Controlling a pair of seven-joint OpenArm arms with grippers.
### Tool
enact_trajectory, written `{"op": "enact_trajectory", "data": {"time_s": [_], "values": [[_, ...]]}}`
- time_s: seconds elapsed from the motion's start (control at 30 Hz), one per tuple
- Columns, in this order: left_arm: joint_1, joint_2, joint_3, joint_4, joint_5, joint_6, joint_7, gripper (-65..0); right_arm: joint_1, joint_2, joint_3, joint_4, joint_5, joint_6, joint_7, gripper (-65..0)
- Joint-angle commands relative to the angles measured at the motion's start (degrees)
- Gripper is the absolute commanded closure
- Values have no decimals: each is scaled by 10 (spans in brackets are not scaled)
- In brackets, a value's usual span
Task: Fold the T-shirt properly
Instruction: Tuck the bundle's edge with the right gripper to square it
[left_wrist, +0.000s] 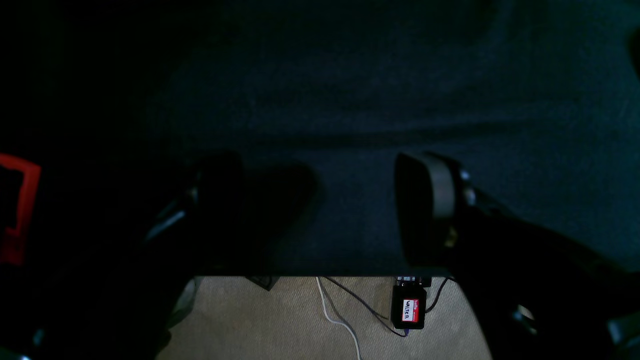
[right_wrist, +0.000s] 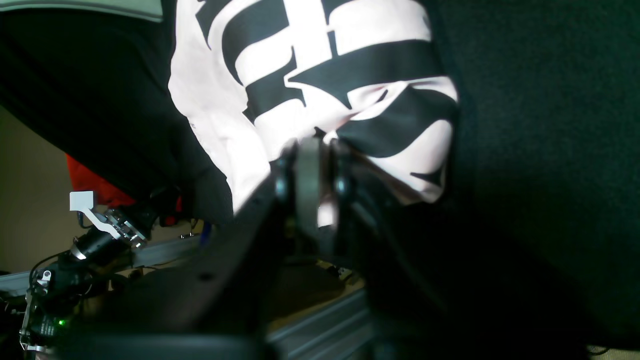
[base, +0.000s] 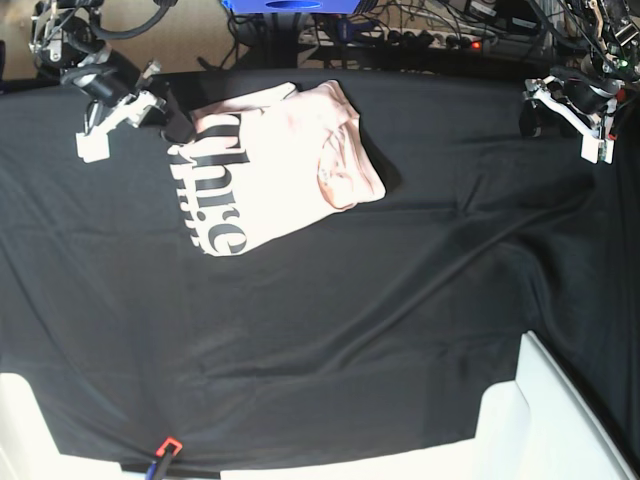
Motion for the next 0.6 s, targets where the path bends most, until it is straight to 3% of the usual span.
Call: {"op": "enact_trajectory", "data": {"time_s": [0.0,0.57], "values": [[2,-10,-4,8,-6,-3,-9,-433,-1,3,3,3,14,9,6,0],[2,-10,-4,8,-6,-3,-8,-433,3,4,81,-45,14,8,6,-3]]}}
